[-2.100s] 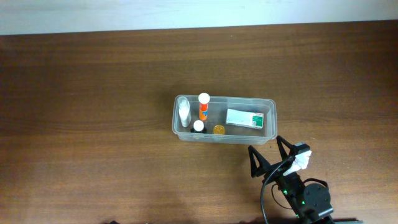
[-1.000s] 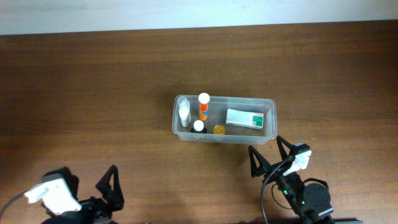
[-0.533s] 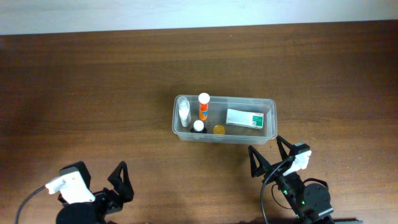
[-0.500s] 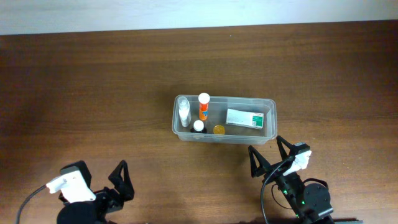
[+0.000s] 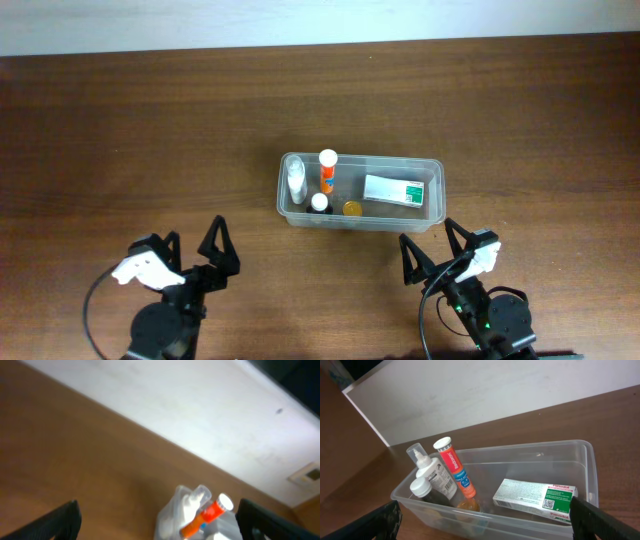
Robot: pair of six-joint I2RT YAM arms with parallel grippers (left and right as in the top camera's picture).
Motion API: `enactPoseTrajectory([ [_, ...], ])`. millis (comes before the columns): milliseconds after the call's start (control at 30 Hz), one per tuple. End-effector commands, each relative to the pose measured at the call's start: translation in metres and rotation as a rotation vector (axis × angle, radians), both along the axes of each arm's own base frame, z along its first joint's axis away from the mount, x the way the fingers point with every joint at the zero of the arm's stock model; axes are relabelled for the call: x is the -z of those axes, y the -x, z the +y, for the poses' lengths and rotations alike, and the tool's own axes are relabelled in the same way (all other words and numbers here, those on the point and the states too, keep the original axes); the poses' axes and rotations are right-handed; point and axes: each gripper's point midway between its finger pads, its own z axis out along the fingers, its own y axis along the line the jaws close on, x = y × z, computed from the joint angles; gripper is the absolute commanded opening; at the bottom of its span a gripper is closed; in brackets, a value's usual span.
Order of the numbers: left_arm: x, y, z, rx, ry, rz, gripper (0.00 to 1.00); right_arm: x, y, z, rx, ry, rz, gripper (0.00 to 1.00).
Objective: Pack container
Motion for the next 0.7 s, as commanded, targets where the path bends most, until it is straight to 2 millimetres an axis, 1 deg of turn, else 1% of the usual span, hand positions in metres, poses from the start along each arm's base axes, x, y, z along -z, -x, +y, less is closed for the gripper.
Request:
enactPoseTrajectory([
  [0, 0.005, -0.002, -0.010, 0.067, -0.049, -0.087, 0.99, 0.004, -0.001, -0.002, 0.012, 0.002, 0.009, 0.98],
  [100, 0.000, -0.003, -0.013, 0.089, -0.093, -0.178, 0.99, 0.004, -0.001, -0.002, 0.012, 0.002, 0.008, 0.98],
  [167, 0.000, -0.002, -0.014, 0.107, -0.133, -0.204, 1.00, 0.004, -0.001, -0.002, 0.012, 0.002, 0.008, 0.98],
  [367, 0.014, -0.002, -0.013, 0.128, -0.265, -0.213, 0.99, 0.004, -0.001, -0.002, 0.012, 0.002, 0.008, 0.98],
  [500, 0.015, -0.003, -0.011, 0.123, -0.303, -0.212, 0.99, 0.004, -0.001, -0.002, 0.012, 0.002, 0.008, 0.98],
  [667, 0.019, -0.005, -0.002, 0.110, -0.318, -0.195, 0.99, 0.004, -0.001, -0.002, 0.012, 0.002, 0.008, 0.99],
])
